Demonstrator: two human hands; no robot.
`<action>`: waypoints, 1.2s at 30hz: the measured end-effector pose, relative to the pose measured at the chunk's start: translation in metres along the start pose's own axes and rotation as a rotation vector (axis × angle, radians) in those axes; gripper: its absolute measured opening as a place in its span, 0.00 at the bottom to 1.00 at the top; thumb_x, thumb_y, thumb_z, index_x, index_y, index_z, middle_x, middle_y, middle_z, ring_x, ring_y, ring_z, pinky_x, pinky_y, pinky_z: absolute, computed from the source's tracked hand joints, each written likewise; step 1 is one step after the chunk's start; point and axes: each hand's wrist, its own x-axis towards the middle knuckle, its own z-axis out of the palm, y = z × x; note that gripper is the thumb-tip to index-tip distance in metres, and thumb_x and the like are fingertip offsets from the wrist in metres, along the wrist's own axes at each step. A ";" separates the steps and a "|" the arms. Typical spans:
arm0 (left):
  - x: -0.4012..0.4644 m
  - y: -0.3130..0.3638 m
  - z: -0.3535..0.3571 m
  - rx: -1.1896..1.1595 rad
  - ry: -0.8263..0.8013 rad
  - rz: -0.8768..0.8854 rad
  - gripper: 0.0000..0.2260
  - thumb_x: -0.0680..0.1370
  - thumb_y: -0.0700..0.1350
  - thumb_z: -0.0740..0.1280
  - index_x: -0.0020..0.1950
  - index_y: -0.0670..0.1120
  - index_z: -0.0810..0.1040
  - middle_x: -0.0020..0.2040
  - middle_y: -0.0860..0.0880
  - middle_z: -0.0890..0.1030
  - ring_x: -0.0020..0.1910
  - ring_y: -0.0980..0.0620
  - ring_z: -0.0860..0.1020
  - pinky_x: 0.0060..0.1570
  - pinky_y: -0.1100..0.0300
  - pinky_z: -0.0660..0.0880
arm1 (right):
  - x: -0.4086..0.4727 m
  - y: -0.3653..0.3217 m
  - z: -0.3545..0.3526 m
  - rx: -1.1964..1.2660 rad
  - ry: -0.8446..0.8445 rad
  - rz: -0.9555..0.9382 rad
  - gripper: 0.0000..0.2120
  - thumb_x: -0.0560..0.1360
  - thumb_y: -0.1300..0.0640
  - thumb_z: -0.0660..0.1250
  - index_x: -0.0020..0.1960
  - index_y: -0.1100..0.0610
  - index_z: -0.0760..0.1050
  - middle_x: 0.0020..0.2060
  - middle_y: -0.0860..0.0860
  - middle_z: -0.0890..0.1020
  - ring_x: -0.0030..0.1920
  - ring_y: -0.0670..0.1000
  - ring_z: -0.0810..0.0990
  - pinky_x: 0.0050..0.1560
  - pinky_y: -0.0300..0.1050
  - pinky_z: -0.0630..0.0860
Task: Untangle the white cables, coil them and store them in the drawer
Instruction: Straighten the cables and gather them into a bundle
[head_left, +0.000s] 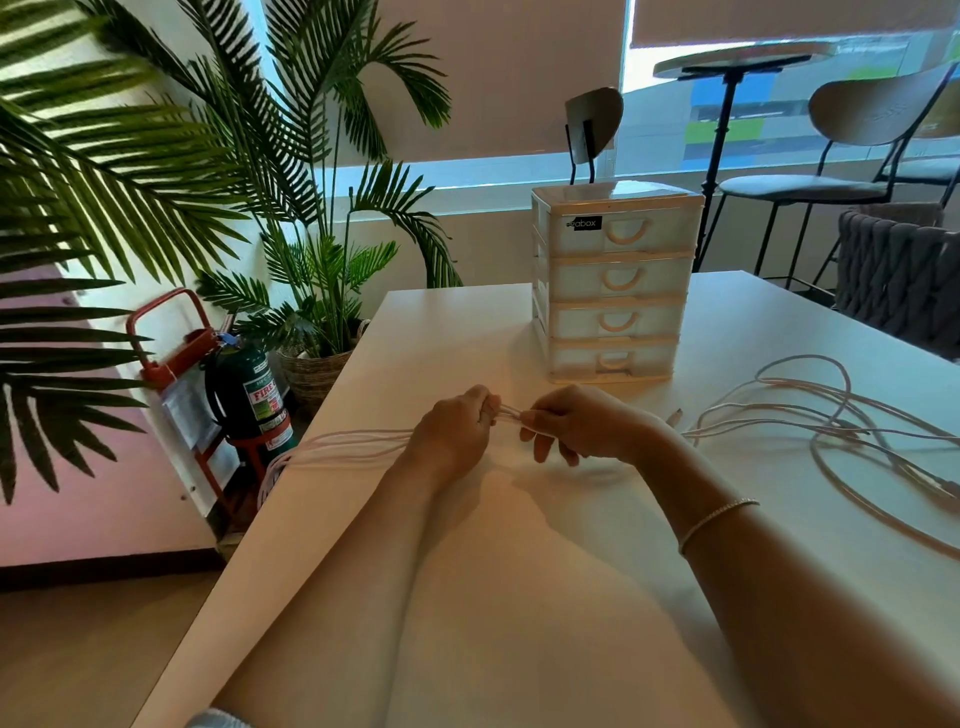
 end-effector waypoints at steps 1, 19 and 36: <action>0.000 0.000 -0.001 0.022 -0.012 0.007 0.14 0.82 0.49 0.52 0.52 0.42 0.73 0.52 0.40 0.80 0.51 0.39 0.75 0.48 0.52 0.70 | 0.000 0.000 0.001 -0.041 0.004 -0.007 0.12 0.80 0.54 0.56 0.48 0.57 0.76 0.34 0.47 0.80 0.28 0.46 0.72 0.34 0.38 0.70; -0.004 0.002 -0.007 0.009 -0.155 0.105 0.12 0.82 0.48 0.53 0.48 0.45 0.73 0.50 0.43 0.80 0.49 0.42 0.76 0.50 0.51 0.71 | 0.005 0.000 0.000 -0.316 0.208 -0.102 0.10 0.79 0.56 0.58 0.55 0.58 0.75 0.48 0.52 0.78 0.42 0.46 0.74 0.43 0.37 0.69; -0.008 0.009 -0.010 -0.118 -0.042 0.153 0.09 0.81 0.44 0.57 0.48 0.43 0.75 0.44 0.49 0.78 0.48 0.45 0.76 0.47 0.58 0.68 | -0.003 0.003 -0.018 0.142 0.100 0.056 0.09 0.75 0.56 0.65 0.50 0.61 0.79 0.34 0.49 0.73 0.36 0.45 0.68 0.37 0.37 0.64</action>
